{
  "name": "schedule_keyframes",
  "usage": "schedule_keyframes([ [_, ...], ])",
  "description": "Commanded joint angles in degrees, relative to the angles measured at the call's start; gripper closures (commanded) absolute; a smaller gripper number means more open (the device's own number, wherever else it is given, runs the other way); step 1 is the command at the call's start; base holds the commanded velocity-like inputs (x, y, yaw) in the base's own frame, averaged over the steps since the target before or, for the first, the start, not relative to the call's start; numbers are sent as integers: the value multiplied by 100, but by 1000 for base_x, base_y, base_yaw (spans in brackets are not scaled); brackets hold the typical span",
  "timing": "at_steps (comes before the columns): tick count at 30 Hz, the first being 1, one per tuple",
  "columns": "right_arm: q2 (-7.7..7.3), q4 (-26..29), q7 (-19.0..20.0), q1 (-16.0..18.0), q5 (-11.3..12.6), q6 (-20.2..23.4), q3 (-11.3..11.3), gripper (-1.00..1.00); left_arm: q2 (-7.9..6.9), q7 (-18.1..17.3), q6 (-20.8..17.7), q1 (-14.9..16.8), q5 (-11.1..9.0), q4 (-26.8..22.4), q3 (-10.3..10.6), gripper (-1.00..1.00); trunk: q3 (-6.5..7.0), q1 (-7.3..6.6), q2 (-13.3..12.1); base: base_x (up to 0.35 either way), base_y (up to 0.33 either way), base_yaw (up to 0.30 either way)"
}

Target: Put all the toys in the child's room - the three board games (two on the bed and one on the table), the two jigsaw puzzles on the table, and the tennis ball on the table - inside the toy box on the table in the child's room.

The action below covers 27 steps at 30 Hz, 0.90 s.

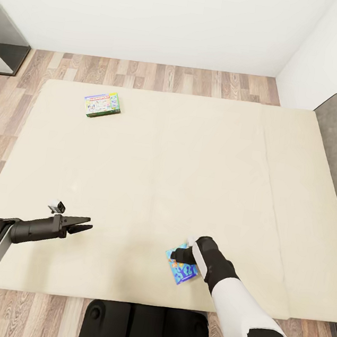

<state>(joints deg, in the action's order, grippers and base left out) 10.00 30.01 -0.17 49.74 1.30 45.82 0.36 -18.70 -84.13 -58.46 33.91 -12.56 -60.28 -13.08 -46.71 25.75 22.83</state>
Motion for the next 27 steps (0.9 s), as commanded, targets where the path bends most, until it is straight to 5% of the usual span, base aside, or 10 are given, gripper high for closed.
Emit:
schedule_keyframes([
  [1, 0, 3, -1, 1, 11, 26, 4, -100, -2, -16, -60, 1, -3, -1, -3, -100, -6, 3, 9, 0, 0, 0],
  [27, 0, -4, -1, 1, 37, -296, 2, -100, -2, -22, -60, 1, -8, 6, -25, -100, -6, 3, 9, 0, 0, 27],
])
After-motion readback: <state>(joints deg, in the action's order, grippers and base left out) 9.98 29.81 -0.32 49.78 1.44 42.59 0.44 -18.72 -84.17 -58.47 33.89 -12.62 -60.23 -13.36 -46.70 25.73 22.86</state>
